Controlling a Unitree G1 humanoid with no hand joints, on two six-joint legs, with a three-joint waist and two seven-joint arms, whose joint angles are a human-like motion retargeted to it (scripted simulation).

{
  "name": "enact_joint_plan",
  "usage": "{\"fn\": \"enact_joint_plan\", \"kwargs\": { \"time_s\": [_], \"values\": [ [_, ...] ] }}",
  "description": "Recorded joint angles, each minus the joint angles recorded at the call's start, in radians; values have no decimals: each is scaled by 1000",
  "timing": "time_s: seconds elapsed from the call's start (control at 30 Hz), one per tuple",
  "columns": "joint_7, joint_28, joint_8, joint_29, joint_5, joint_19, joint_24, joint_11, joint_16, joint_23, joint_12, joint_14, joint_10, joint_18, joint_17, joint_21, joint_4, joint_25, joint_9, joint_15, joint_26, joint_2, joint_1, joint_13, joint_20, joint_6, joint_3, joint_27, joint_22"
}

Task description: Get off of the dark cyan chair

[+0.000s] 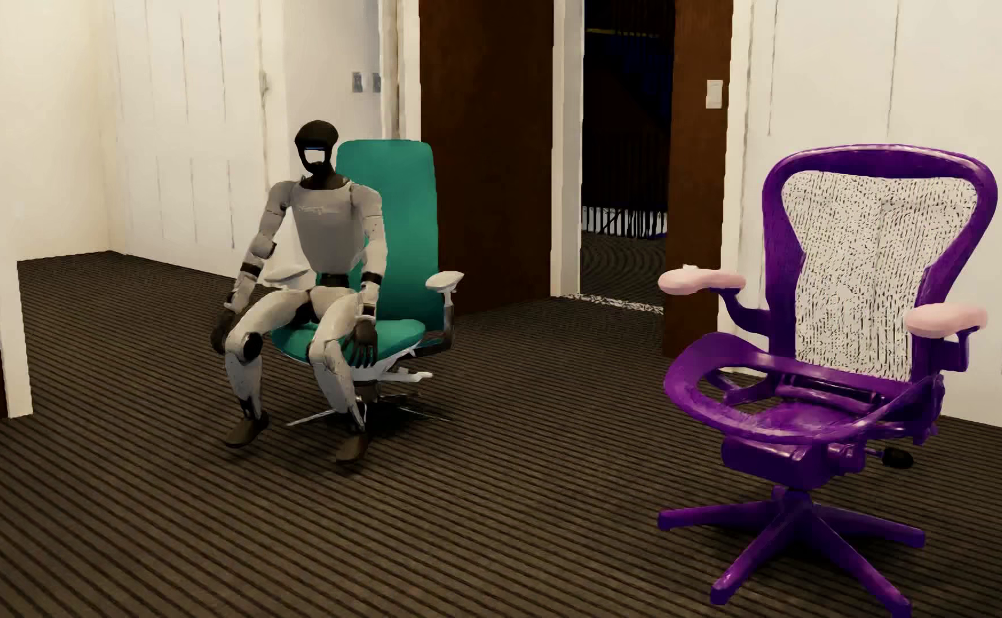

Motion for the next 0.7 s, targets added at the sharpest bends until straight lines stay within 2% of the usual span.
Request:
{"fn": "enact_joint_plan", "kwargs": {
  "time_s": [0.1, 0.43, 0.6, 0.63, 0.7],
  "values": [
    [1, -22, 2, 14, 2, -1, 0, 1, 2, 22, 6, 1, 2, 0, 1, -5, -2, 4, -1, -1, 13, 1, 0, 5, 9, 2, 0, 10, 24],
    [-2, -6, 3, -4, 9, -3, -8, -1, 8, 17, -21, 0, 1, -6, -4, 4, -3, 2, 12, -1, 11, -17, -17, -16, 10, 0, 1, 3, 35],
    [-6, 4, 7, -21, 12, 0, -19, 2, 9, 22, -73, -5, 1, -25, -9, -4, -2, 12, 54, -5, 5, -57, -56, -56, 10, -4, 5, -9, 48],
    [-9, 6, 8, -24, 12, 4, -2, 3, 17, 22, -73, -9, 2, -30, -11, -4, -1, 15, 62, -6, 1, -71, -71, -66, 6, -3, 5, -14, 27],
    [-14, 4, 12, -26, 15, 9, -3, 2, 22, 23, -106, -17, 4, -44, -16, -7, 2, 18, 85, -9, -1, -105, -104, -96, 9, -6, 5, -18, 28]
  ]
}}
